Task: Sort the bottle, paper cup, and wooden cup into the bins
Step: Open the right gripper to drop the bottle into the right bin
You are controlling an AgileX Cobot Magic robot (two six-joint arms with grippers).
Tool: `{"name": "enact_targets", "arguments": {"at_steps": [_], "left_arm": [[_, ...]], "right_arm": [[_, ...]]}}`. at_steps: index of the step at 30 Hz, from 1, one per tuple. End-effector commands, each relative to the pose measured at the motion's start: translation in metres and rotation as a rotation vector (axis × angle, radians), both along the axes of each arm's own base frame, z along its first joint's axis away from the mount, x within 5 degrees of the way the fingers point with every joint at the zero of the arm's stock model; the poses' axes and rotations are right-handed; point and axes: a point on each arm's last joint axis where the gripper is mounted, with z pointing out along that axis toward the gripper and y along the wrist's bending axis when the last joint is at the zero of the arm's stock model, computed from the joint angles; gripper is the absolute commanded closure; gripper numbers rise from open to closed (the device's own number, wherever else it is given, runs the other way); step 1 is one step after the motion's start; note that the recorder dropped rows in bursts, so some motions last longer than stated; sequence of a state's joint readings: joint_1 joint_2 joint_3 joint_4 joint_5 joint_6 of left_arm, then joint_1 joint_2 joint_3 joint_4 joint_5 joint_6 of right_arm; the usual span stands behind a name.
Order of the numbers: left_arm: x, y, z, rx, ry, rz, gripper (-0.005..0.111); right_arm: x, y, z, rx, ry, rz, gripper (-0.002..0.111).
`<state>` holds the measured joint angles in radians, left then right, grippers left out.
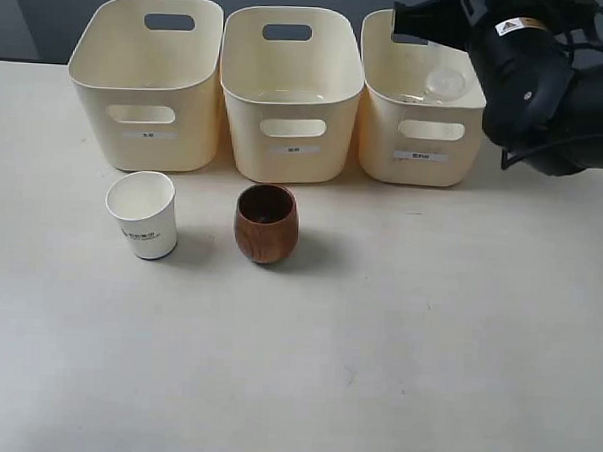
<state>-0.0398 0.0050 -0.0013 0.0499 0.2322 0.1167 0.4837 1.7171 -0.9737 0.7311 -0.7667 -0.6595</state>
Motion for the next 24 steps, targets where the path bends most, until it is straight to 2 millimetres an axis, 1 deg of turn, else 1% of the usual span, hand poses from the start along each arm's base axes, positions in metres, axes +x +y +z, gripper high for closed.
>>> {"name": "enact_targets", "arguments": {"at_steps": [1, 2, 6, 8, 9, 13, 20, 24], "left_arm": [[0.0, 0.0, 0.0, -0.007, -0.004, -0.003, 0.107], [0.0, 0.0, 0.0, -0.007, -0.004, -0.003, 0.107], [0.0, 0.0, 0.0, -0.007, -0.004, -0.003, 0.107], [0.0, 0.0, 0.0, -0.007, -0.004, -0.003, 0.107], [0.0, 0.0, 0.0, -0.007, -0.004, -0.003, 0.107], [0.0, 0.0, 0.0, -0.007, -0.004, -0.003, 0.107], [0.0, 0.0, 0.0, -0.007, -0.004, -0.003, 0.107], [0.0, 0.0, 0.0, -0.007, -0.004, -0.003, 0.107]], "right_arm": [[0.013, 0.007, -0.001, -0.006, 0.011, 0.025, 0.098], [0.016, 0.01, -0.002, -0.002, 0.024, 0.038, 0.091], [0.025, 0.018, -0.001, 0.01, 0.053, 0.072, 0.055], [0.027, 0.018, 0.001, 0.025, 0.048, 0.061, 0.045], [0.027, 0.016, 0.001, 0.039, 0.044, 0.044, 0.043], [0.027, 0.014, 0.0, 0.072, 0.052, 0.011, 0.043], [0.027, 0.017, -0.006, 0.088, 0.125, 0.047, 0.043], [0.025, 0.018, -0.004, 0.103, 0.146, 0.061, 0.043]]}}
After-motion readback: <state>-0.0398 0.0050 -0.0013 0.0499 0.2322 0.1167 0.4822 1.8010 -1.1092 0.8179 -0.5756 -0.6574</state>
